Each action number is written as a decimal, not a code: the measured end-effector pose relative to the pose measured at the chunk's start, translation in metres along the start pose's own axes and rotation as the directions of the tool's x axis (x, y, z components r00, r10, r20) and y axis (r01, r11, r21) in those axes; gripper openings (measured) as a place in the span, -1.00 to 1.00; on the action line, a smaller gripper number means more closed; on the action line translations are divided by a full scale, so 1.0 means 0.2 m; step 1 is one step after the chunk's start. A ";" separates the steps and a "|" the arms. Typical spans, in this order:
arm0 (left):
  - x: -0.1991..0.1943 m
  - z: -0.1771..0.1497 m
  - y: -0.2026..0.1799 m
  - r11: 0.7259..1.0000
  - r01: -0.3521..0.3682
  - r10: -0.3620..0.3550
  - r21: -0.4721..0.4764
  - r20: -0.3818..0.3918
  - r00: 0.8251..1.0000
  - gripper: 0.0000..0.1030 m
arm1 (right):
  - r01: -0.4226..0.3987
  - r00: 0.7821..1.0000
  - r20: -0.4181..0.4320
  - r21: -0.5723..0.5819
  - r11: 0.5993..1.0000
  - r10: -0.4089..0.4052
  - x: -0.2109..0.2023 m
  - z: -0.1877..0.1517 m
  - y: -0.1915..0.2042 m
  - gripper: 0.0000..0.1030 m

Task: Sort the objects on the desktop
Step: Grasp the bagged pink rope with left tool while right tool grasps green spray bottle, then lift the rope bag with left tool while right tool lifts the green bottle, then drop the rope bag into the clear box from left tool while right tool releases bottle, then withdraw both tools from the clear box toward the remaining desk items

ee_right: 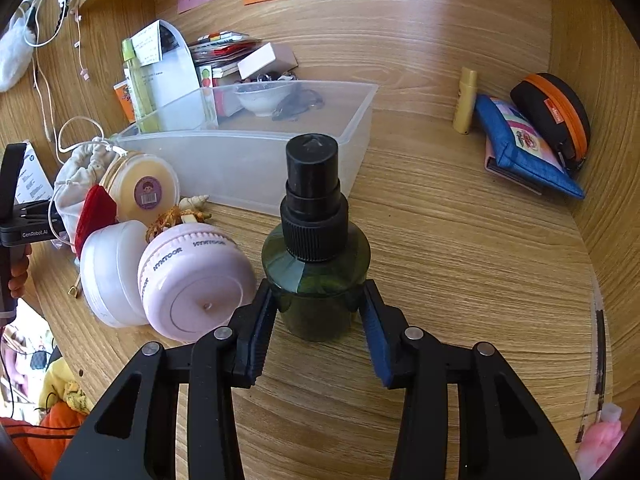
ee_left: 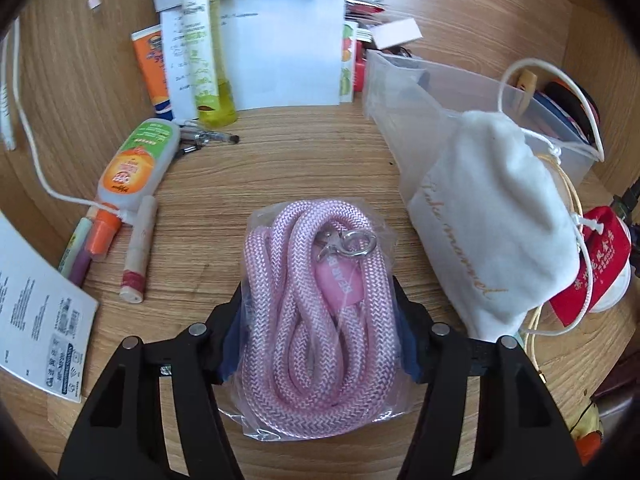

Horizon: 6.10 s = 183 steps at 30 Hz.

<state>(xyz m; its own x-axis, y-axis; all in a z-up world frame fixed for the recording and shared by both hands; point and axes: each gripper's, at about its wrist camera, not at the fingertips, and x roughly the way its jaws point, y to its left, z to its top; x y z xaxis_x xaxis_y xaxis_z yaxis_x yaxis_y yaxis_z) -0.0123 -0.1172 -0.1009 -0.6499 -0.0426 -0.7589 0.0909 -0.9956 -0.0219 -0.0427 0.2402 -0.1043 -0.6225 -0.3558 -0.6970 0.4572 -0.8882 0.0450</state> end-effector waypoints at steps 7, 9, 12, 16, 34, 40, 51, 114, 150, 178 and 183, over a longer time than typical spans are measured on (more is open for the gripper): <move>-0.10 0.01 0.05 0.999 0.002 0.000 -0.034 0.050 0.999 0.17 | -0.001 1.000 0.030 0.026 1.000 0.001 -0.04 0.03 -0.04 -0.25; -0.13 0.01 0.05 0.999 0.009 -0.006 -0.038 0.065 0.998 0.17 | -0.001 0.999 0.041 0.024 1.000 0.000 -0.06 0.03 -0.04 -0.25; -0.19 0.03 0.03 0.999 0.019 -0.016 -0.036 0.095 0.995 0.16 | 0.005 0.998 0.060 0.018 1.000 -0.006 -0.09 0.05 -0.04 -0.25; -0.27 0.07 -0.01 0.999 0.040 -0.036 -0.026 0.142 0.989 0.16 | 0.012 0.996 0.084 0.009 1.000 -0.013 -0.13 0.09 -0.05 -0.25; -0.43 0.30 -0.13 0.995 0.101 -0.096 -0.008 0.265 0.959 0.16 | -0.012 0.978 0.207 -0.008 1.000 0.013 -0.26 0.32 -0.03 -0.25; -0.43 0.40 -0.17 0.993 0.120 -0.117 0.007 0.286 0.951 0.16 | -0.028 0.972 0.234 -0.012 1.000 0.030 -0.25 0.44 -0.03 -0.25; -0.34 0.58 -0.22 0.986 0.162 -0.168 0.046 0.301 0.939 0.16 | -0.072 0.968 0.235 -0.060 0.996 0.084 -0.10 0.64 0.04 -0.25; 0.07 0.73 -0.51 0.967 0.136 -0.157 0.217 0.082 0.984 0.75 | -0.053 0.992 0.109 -0.132 0.990 0.067 0.29 0.69 0.13 0.60; -0.24 0.25 0.11 0.996 0.081 -0.078 -0.023 0.096 0.992 0.87 | 0.020 0.984 0.177 -0.197 0.980 0.016 -0.17 0.31 0.30 0.86; -0.25 -0.01 -0.01 0.991 0.132 -0.132 -0.011 0.055 0.990 0.87 | -0.142 0.976 0.126 -0.234 0.962 0.175 -0.21 0.06 0.49 0.29; -0.26 -0.04 -0.01 0.991 0.134 -0.134 -0.002 0.057 0.989 0.87 | -0.143 0.983 0.073 -0.277 0.950 0.169 -0.16 0.04 0.55 -0.09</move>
<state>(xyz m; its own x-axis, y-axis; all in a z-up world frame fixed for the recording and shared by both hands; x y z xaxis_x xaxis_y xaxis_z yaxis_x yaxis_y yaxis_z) 0.0272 -0.1122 -0.0670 -0.6978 0.0864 -0.7110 0.0046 -0.9921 -0.1251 0.0221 0.1509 -0.0714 -0.5806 -0.5212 -0.6255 0.6994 -0.7126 -0.0553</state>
